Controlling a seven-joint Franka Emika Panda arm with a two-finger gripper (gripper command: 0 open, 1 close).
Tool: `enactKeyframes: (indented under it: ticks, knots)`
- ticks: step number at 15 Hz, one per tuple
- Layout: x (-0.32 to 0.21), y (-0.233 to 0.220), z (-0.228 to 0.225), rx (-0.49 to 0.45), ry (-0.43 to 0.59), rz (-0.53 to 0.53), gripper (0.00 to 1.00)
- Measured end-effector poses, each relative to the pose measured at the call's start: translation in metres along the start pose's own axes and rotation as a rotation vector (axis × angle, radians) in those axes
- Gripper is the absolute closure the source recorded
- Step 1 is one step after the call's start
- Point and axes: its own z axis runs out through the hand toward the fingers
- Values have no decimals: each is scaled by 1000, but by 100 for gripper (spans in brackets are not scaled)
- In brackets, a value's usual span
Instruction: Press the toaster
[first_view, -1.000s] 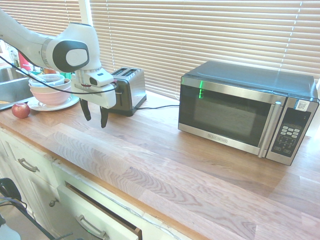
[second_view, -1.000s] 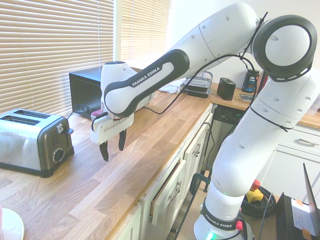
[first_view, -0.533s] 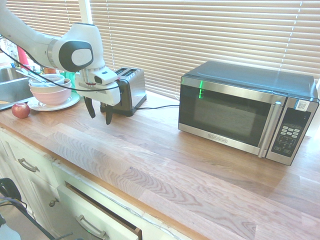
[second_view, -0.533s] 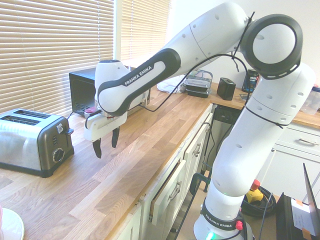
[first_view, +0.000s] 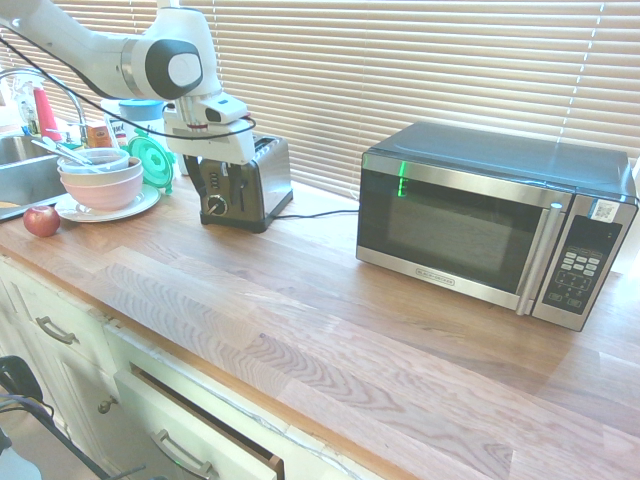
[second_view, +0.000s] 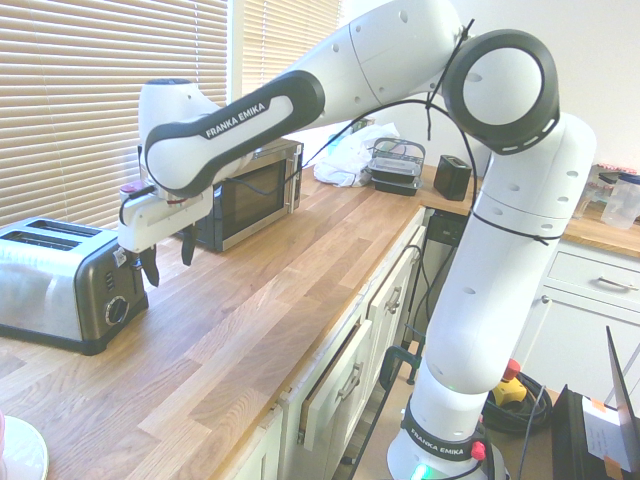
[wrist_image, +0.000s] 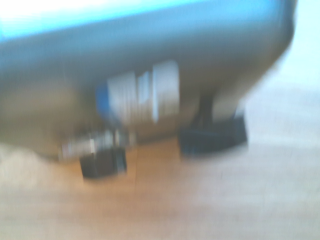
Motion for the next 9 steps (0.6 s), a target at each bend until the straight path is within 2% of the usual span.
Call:
enactKeyframes:
  ticks: [4, 8, 9]
  knots:
    - [31, -24, 3, -21, 1, 19, 0]
    - [30, -42, 6, -19, 2, 10, 0]
    - [27, -44, 5, -17, 4, 3, 100]
